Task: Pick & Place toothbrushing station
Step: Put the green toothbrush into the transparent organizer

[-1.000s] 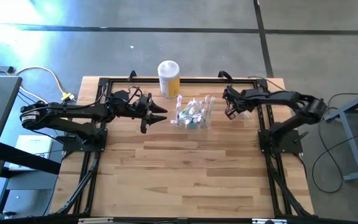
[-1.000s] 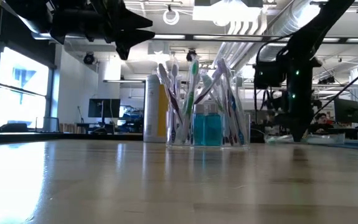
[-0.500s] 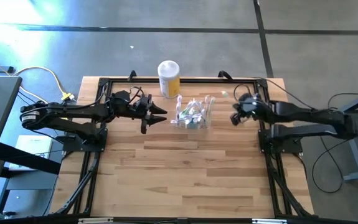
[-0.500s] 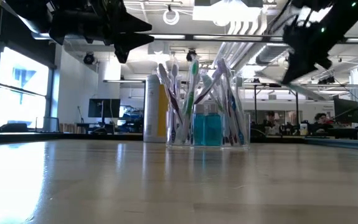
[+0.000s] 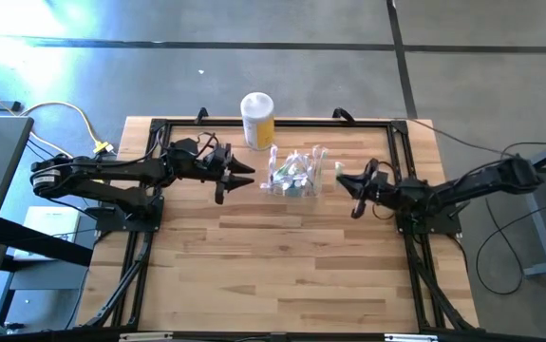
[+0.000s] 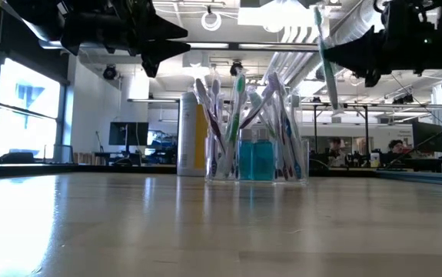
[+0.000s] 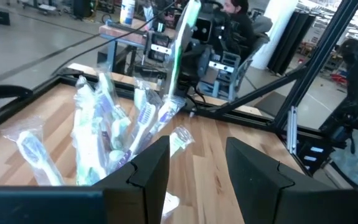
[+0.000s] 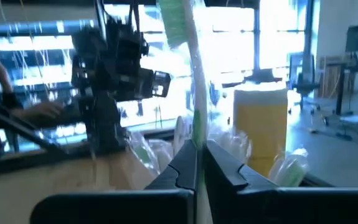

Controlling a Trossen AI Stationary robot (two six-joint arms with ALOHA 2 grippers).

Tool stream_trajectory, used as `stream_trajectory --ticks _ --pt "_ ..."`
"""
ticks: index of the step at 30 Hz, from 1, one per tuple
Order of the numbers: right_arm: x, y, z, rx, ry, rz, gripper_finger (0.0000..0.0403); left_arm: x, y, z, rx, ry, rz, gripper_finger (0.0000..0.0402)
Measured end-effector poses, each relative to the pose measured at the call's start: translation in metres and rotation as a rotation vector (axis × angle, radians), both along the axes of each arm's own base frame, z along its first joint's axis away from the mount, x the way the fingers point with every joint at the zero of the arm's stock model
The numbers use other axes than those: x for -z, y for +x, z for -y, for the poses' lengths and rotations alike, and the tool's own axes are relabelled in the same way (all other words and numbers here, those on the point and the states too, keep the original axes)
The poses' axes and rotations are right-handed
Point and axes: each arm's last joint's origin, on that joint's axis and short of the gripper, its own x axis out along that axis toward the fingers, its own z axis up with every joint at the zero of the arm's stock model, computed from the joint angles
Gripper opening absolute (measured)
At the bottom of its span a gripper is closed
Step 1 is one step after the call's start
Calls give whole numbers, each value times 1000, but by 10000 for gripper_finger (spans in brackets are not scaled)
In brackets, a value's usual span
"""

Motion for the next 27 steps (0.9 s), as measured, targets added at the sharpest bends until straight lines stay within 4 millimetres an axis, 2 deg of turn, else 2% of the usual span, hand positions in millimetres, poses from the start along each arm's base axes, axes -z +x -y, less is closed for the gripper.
stream_trajectory --ticks 6,12,20,23,27 --pt "5 2 2 -42 -32 57 4 -1 0 -1 -36 5 13 154" --pt "6 8 12 -29 -48 106 4 -1 0 -1 -43 -24 14 154" --pt "20 18 24 -26 -30 88 4 -1 0 -1 -44 -56 9 154" --pt "25 24 26 -24 -25 53 4 0 0 -1 -45 -59 -1 154" --pt "21 38 30 -56 -19 66 4 1 0 -1 -46 -62 -13 154"
